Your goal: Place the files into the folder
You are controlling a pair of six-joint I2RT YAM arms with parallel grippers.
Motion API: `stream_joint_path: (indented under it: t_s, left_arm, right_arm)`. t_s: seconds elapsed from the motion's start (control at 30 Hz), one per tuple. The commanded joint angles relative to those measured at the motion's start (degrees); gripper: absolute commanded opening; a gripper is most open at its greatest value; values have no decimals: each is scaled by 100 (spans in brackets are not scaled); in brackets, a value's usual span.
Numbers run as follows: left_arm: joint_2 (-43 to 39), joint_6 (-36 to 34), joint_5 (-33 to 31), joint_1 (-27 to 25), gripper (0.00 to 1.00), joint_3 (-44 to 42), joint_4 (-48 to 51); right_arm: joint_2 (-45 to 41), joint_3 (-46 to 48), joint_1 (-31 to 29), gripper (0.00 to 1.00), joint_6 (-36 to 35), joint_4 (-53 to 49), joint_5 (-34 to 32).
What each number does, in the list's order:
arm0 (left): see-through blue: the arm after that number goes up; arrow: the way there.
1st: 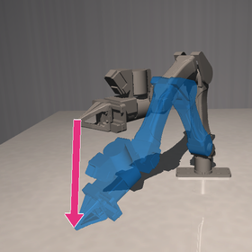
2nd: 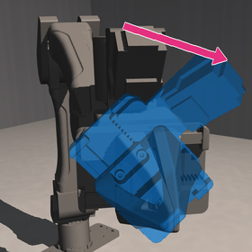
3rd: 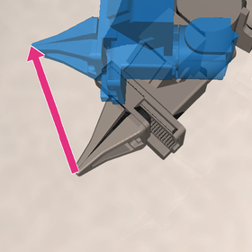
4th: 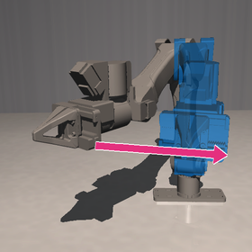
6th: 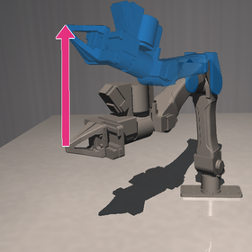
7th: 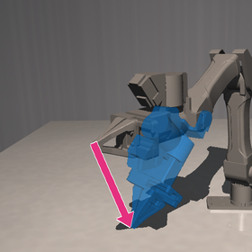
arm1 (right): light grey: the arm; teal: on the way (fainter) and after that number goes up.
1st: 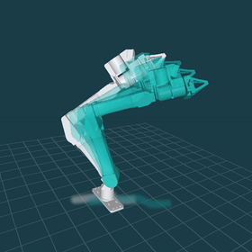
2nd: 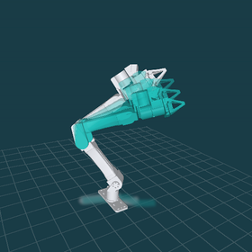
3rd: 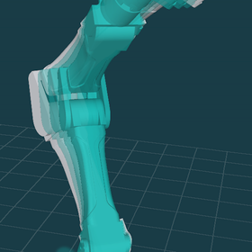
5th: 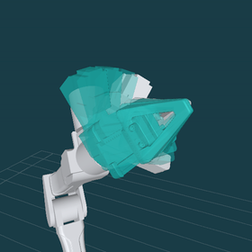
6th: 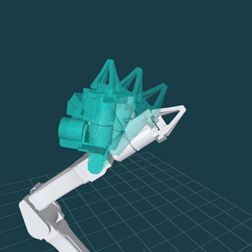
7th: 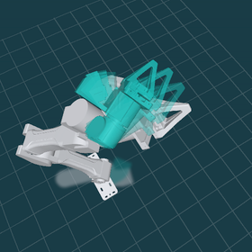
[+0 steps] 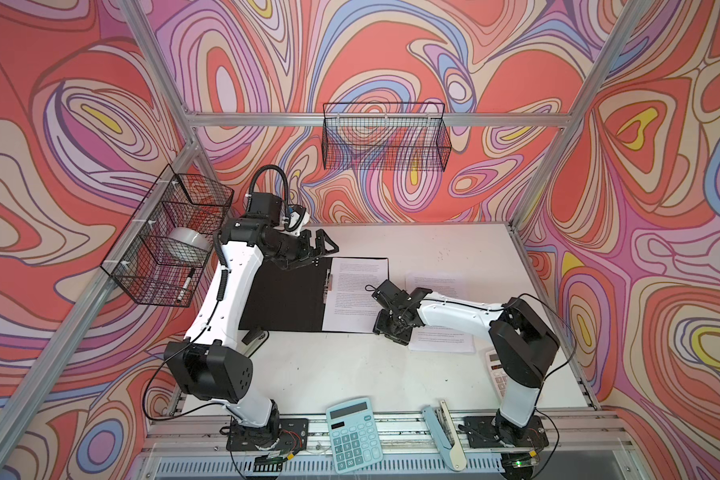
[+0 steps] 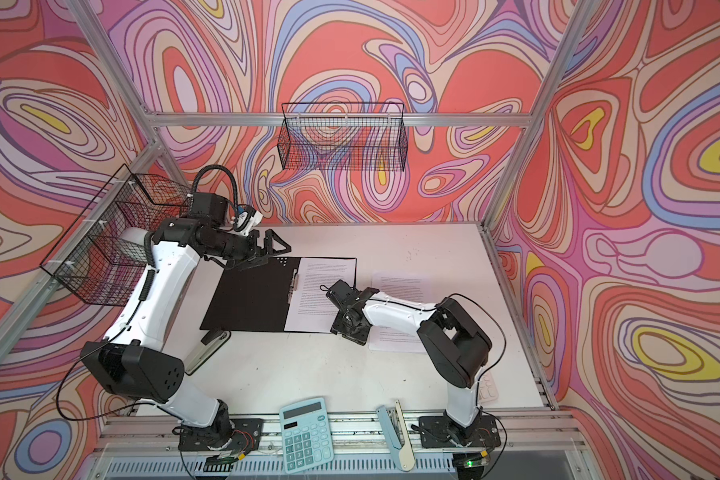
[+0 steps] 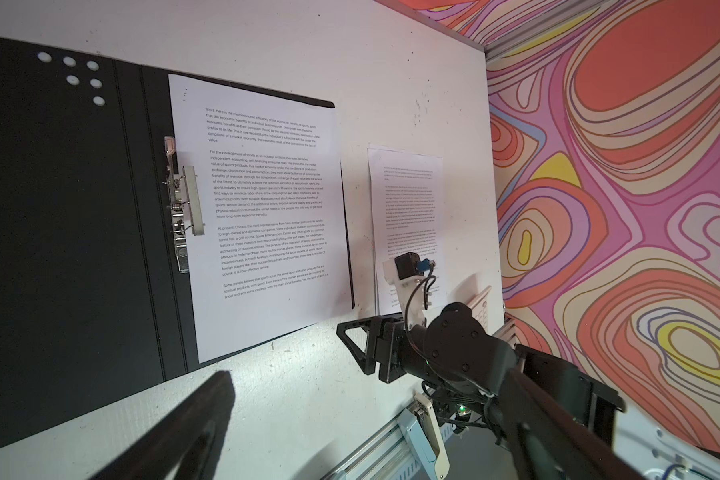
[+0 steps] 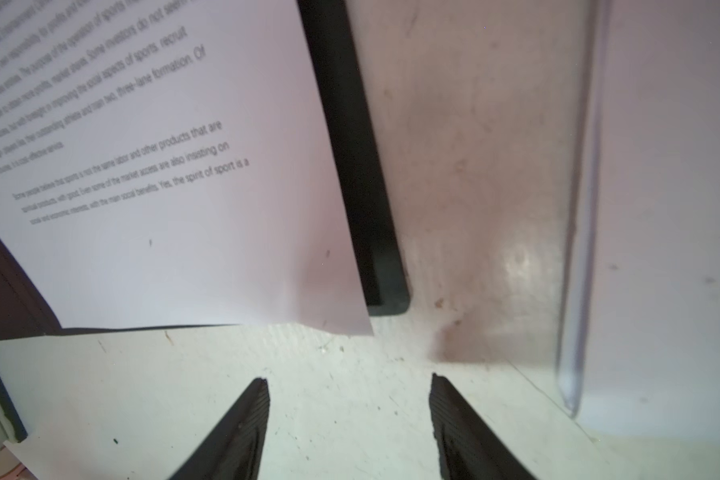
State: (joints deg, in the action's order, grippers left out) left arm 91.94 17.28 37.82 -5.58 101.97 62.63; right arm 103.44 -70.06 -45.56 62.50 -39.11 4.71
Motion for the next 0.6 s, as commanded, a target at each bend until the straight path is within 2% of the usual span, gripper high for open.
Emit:
stream_joint_path:
  t_s: [0.0,0.07,0.2,0.33,0.47,0.57]
  left_arm:
    - [-28,-335,-16,-96,100,-113,-133]
    - [3,-566,-94,-335,100,-142,-159]
    - [187,-946,-433,-1072,100,-220,-250]
    - [626,-945,-480,-1742,100,-305,-518]
    - [1374,-823,-396,-2242,100,-38,-549]
    - [1918,-692,-239,-2461,100,158,-656]
  right_arm:
    - [-746,55,380,65,-539,-495,-429]
    - [-940,141,725,64,-867,-544,-570]
    - [-1130,36,1395,65,-1416,-990,-1421]
    - [-1259,247,2213,65,-1777,-789,-1267]
    - [-1331,498,2952,65,-2179,-546,-879]
    - [-1381,642,3302,65,-2338,-504,-1035]
